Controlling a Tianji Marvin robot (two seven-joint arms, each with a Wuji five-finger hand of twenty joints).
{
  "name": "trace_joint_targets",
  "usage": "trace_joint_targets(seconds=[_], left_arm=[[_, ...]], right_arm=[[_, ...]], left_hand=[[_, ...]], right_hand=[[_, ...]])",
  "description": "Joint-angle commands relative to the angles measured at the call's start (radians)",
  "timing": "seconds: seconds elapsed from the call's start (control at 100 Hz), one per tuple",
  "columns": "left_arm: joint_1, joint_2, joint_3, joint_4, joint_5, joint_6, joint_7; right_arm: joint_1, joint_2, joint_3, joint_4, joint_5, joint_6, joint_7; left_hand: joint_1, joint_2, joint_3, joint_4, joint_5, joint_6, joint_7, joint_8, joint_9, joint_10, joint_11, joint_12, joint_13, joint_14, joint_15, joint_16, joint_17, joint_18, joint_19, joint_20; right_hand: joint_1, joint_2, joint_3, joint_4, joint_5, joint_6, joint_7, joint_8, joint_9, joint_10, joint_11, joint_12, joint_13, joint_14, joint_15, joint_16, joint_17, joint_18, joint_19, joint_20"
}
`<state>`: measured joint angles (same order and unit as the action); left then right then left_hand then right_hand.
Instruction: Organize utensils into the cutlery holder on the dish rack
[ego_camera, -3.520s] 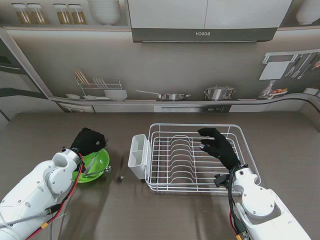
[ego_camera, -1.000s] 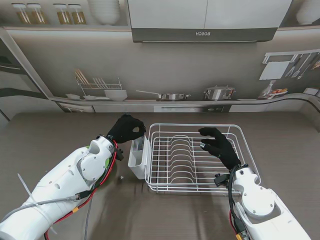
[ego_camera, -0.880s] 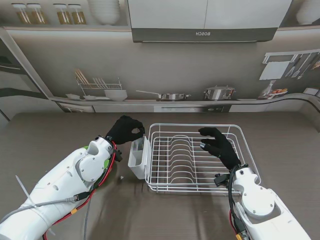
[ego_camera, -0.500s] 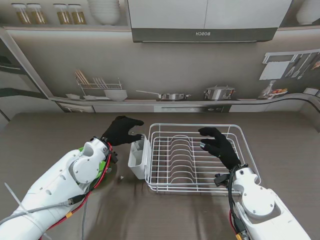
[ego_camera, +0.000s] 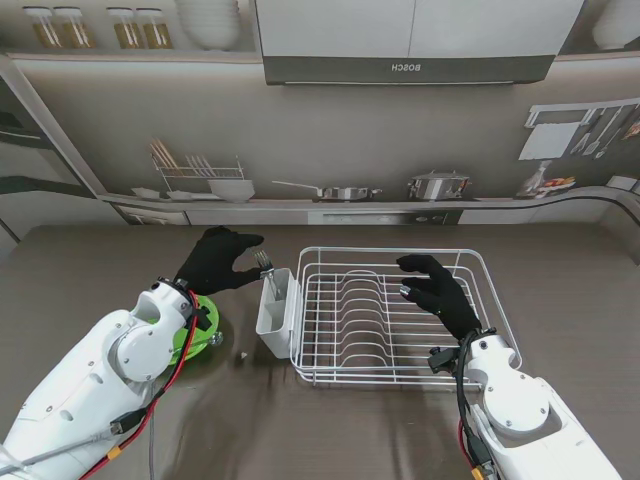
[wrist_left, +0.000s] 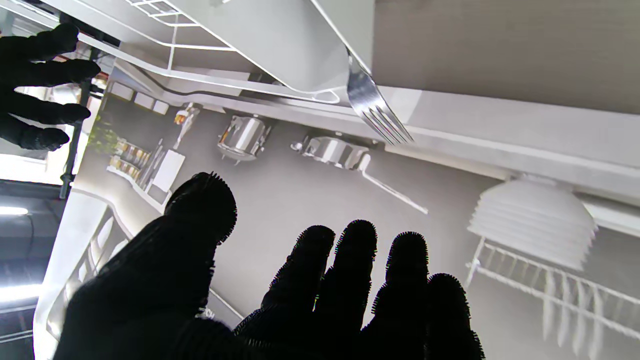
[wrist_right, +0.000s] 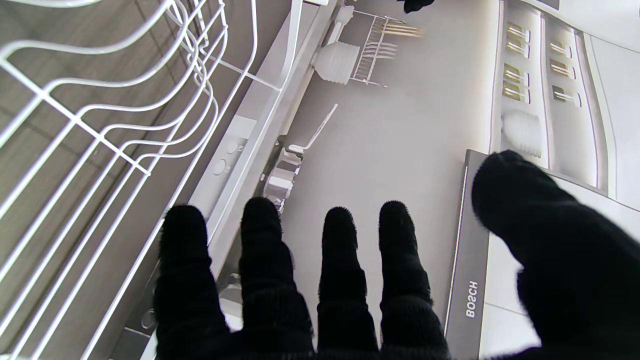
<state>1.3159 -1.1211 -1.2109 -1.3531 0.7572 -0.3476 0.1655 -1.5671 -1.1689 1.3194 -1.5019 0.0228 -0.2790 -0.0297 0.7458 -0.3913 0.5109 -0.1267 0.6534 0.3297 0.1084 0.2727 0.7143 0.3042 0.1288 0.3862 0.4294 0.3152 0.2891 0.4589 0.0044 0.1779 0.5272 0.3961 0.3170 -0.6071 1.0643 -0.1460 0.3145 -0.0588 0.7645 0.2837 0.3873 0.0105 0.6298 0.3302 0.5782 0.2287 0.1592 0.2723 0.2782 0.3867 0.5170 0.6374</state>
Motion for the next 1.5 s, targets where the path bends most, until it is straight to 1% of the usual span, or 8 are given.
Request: trace_joint_targets(seconds=[0.0, 0.07, 0.33, 0.42, 0.74, 0.91, 1.16, 1.49], left_arm=[[0.032, 0.016, -0.017, -0.015, 0.001, 0.007, 0.01], [0.07, 0.02, -0.052, -0.046, 0.029, 0.012, 0.019], [0.171, 0.034, -0.134, -0.103, 0.106, 0.025, 0.022], [0.188, 0.042, -0.15, -0.112, 0.124, 0.02, -0.006], [0.198, 0.066, -0.168, -0.121, 0.148, -0.005, -0.132], [0.186, 0.072, -0.147, -0.087, 0.177, -0.011, -0.132], [0.177, 0.08, -0.126, -0.054, 0.2, -0.023, -0.14], [0.185, 0.087, -0.124, -0.053, 0.223, -0.03, -0.161]], right_arm=[[-0.004, -0.004, -0.002, -0.003, -0.001, -0.003, 0.013], [-0.004, -0.004, -0.003, -0.002, -0.001, -0.005, 0.013], [-0.003, -0.004, -0.005, -0.001, -0.001, -0.007, 0.014], [-0.003, -0.003, -0.006, -0.002, -0.001, -0.008, 0.015], [-0.005, -0.003, -0.006, -0.003, 0.001, -0.007, 0.015], [-0.006, -0.003, -0.005, -0.004, 0.002, -0.006, 0.016], [-0.006, -0.003, -0.004, -0.005, 0.002, -0.004, 0.015], [-0.007, -0.003, -0.003, -0.006, 0.002, -0.004, 0.018]], left_hand=[[-0.015, 0.04, -0.014, 0.035, 0.007, 0.034, 0.016, 0.0, 0.005, 0.008, 0.014, 0.014, -0.002, 0.022, 0.011, 0.025, 0.007, 0.01, -0.012, 0.028], [-0.012, 0.039, -0.006, 0.036, 0.033, 0.033, 0.035, 0.01, 0.021, 0.009, 0.023, 0.028, 0.009, 0.027, 0.029, 0.036, 0.013, 0.019, 0.005, 0.045], [0.009, 0.021, 0.048, 0.036, 0.243, -0.077, 0.206, 0.164, 0.112, -0.025, 0.082, 0.111, 0.08, 0.024, 0.093, 0.068, 0.043, 0.04, 0.107, 0.082], [0.035, 0.004, 0.031, 0.005, 0.269, -0.102, 0.24, 0.222, 0.12, -0.027, 0.083, 0.12, 0.086, 0.021, 0.098, 0.067, 0.039, 0.044, 0.129, 0.074], [0.15, -0.044, 0.006, -0.009, 0.236, -0.158, 0.178, 0.174, 0.093, -0.045, 0.045, 0.077, 0.051, 0.003, 0.056, 0.042, 0.012, 0.036, 0.08, 0.041], [0.128, -0.045, 0.073, 0.007, 0.191, -0.184, 0.108, 0.116, 0.068, -0.049, 0.033, 0.047, 0.031, -0.003, 0.028, 0.026, 0.006, 0.032, 0.051, 0.03], [0.123, -0.127, 0.189, 0.011, 0.192, -0.252, 0.11, 0.1, 0.052, -0.065, 0.029, 0.031, 0.021, -0.014, 0.014, 0.017, 0.001, 0.036, 0.026, 0.028], [0.093, -0.173, 0.239, 0.018, 0.167, -0.26, 0.094, 0.077, 0.029, -0.075, 0.024, 0.022, 0.009, -0.024, 0.001, 0.011, -0.003, 0.039, 0.002, 0.019]], right_hand=[[-0.026, 0.011, -0.028, 0.022, -0.027, 0.0, -0.001, -0.024, 0.01, 0.001, -0.006, -0.003, 0.025, -0.011, -0.001, 0.01, -0.003, -0.028, -0.016, 0.024], [-0.027, 0.012, -0.028, 0.022, -0.027, -0.001, -0.001, -0.024, 0.009, 0.0, -0.007, -0.003, 0.025, -0.011, -0.001, 0.01, -0.002, -0.03, -0.015, 0.024], [-0.025, 0.011, -0.027, 0.022, -0.026, 0.0, -0.001, -0.024, 0.01, 0.002, -0.007, -0.003, 0.024, -0.01, -0.001, 0.01, -0.003, -0.028, -0.016, 0.024], [-0.026, 0.011, -0.027, 0.022, -0.027, -0.001, -0.001, -0.024, 0.01, 0.001, -0.007, -0.003, 0.026, -0.011, -0.001, 0.01, -0.003, -0.028, -0.016, 0.024], [-0.027, 0.012, -0.028, 0.022, -0.026, -0.002, -0.002, -0.024, 0.011, 0.0, -0.007, -0.003, 0.026, -0.011, -0.001, 0.01, -0.002, -0.029, -0.016, 0.024], [-0.027, 0.011, -0.029, 0.022, -0.026, -0.002, -0.002, -0.024, 0.012, 0.0, -0.007, -0.003, 0.027, -0.01, 0.0, 0.011, -0.002, -0.029, -0.016, 0.024], [-0.027, 0.013, -0.03, 0.022, -0.026, -0.001, -0.002, -0.024, 0.011, 0.001, -0.007, -0.003, 0.026, -0.009, -0.001, 0.011, -0.003, -0.028, -0.016, 0.024], [-0.027, 0.013, -0.032, 0.022, -0.026, -0.001, -0.002, -0.025, 0.016, 0.001, -0.007, -0.003, 0.028, -0.011, -0.001, 0.011, -0.003, -0.029, -0.016, 0.024]])
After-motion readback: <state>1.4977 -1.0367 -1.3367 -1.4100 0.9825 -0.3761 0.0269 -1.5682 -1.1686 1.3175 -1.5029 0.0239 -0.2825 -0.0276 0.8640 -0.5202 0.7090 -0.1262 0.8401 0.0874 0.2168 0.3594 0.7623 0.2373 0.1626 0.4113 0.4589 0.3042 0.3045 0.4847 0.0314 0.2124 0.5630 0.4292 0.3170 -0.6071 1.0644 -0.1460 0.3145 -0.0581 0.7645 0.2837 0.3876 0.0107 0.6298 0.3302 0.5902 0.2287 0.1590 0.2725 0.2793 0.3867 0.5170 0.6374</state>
